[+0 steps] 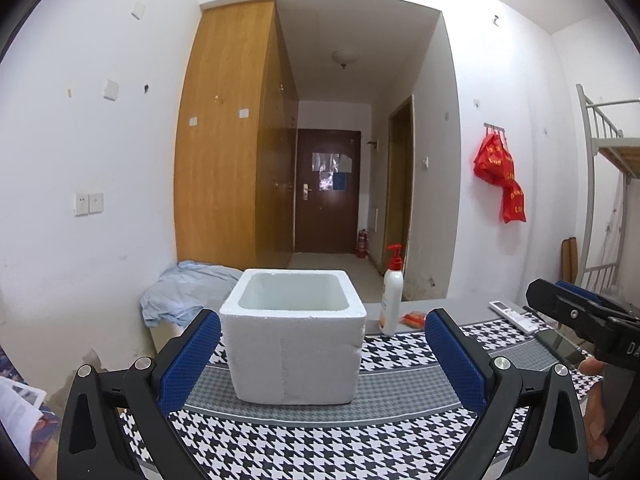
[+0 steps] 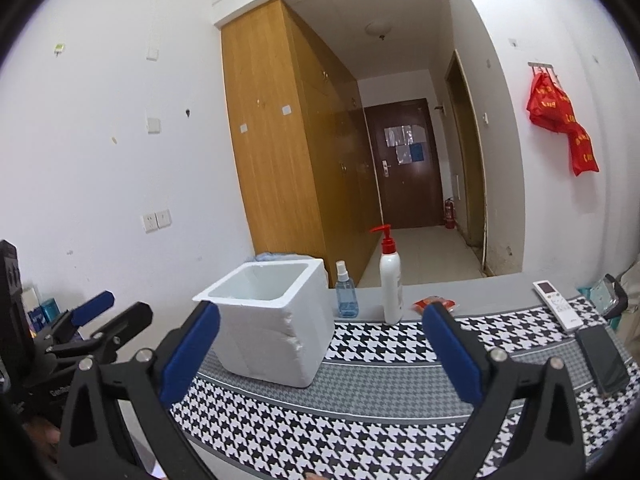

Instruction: Organize soft objects

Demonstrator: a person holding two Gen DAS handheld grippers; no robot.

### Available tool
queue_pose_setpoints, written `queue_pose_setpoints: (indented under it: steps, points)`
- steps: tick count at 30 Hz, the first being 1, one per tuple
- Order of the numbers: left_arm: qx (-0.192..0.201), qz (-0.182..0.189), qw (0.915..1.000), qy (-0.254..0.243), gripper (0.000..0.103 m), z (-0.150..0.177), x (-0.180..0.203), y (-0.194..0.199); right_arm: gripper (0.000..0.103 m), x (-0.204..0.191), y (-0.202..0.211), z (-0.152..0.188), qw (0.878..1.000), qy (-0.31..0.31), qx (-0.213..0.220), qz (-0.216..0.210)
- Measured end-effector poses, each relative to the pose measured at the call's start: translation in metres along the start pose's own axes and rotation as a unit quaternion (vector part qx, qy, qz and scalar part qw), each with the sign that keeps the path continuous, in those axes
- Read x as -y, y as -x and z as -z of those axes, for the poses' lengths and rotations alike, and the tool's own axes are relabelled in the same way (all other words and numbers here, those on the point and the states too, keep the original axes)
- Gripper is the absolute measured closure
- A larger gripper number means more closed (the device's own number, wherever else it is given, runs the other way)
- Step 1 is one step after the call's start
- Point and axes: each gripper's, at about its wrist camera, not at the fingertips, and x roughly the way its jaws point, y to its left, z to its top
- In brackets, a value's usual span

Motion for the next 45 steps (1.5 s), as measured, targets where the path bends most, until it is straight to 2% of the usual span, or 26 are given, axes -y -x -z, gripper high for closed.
queue_pose_setpoints:
  steps: [5, 12, 16, 22, 29, 36, 45]
  points:
    - [-0.004, -0.01, 0.9999, 0.002, 0.001, 0.006, 0.003, 0.001, 0.0, -0.002, 0.003, 0.01, 1.0, 0.016, -0.006, 0.007]
    - [0.01, -0.021, 0.9996, 0.015, 0.001, 0.015, -0.003, 0.014, 0.0, -0.006, 0.01, 0.025, 0.999, 0.03, -0.011, -0.027]
    - [0.02, -0.015, 0.9996, 0.012, 0.001, 0.023, -0.002, 0.023, 0.0, -0.013, 0.016, 0.035, 0.998, 0.055, 0.004, -0.016]
    - [0.014, -0.014, 0.9997, 0.011, 0.001, 0.038, 0.001, 0.029, 0.0, -0.01, 0.022, 0.048, 0.999, 0.044, 0.021, -0.014]
    - [0.0, -0.008, 0.9999, 0.012, 0.001, 0.053, 0.004, 0.026, 0.0, -0.012, 0.02, 0.056, 0.998, 0.059, 0.018, 0.012]
    - [0.0, -0.019, 0.9998, 0.003, 0.001, 0.059, 0.001, 0.028, 0.0, -0.017, 0.021, 0.064, 0.997, 0.073, 0.015, 0.014]
    - [-0.004, -0.014, 0.9999, -0.005, 0.001, 0.06, 0.005, 0.028, 0.0, -0.016, 0.022, 0.067, 0.997, 0.069, 0.01, 0.016]
